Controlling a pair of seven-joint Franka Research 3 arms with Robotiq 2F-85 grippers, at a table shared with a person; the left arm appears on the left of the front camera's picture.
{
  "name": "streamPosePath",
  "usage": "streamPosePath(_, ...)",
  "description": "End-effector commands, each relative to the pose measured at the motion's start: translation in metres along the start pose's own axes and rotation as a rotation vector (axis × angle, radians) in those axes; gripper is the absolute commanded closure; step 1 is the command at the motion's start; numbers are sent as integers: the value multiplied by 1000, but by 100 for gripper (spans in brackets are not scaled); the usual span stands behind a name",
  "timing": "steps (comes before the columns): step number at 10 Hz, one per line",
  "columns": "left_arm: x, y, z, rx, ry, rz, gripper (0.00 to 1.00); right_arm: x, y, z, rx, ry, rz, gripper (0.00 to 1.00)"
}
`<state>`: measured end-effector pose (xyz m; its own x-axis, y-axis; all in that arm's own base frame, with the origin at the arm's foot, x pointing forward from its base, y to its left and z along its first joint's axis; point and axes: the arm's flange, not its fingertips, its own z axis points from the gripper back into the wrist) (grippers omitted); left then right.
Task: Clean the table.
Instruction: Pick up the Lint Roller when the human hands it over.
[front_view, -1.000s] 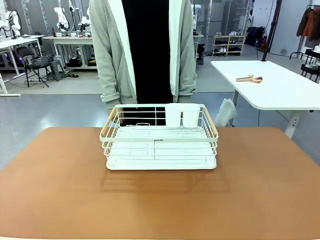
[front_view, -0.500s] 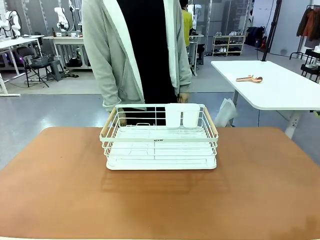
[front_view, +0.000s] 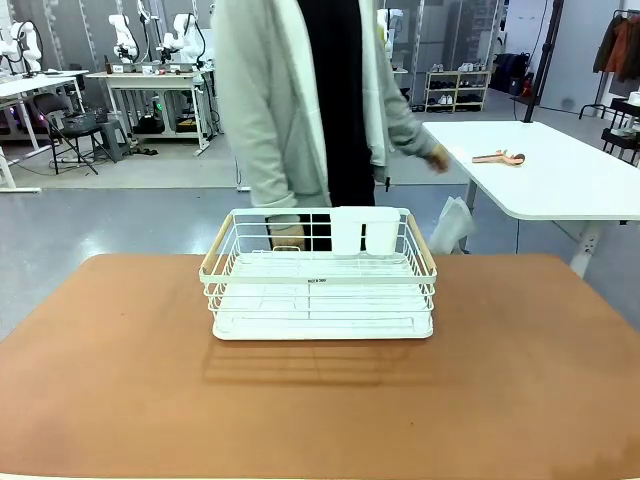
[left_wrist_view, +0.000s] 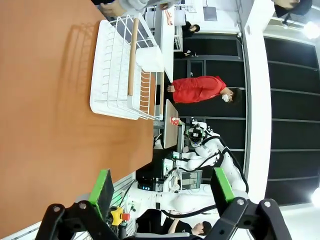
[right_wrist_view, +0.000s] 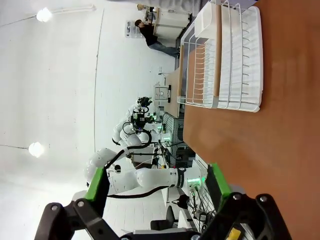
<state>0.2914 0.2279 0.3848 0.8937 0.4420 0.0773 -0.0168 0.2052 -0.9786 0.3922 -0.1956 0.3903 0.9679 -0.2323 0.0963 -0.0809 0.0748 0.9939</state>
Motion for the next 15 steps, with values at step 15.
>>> streamPosePath(15, 0, 0, 0, -17, 9, -24, 0, -1, 3, -3, 12, 5, -10, 0)
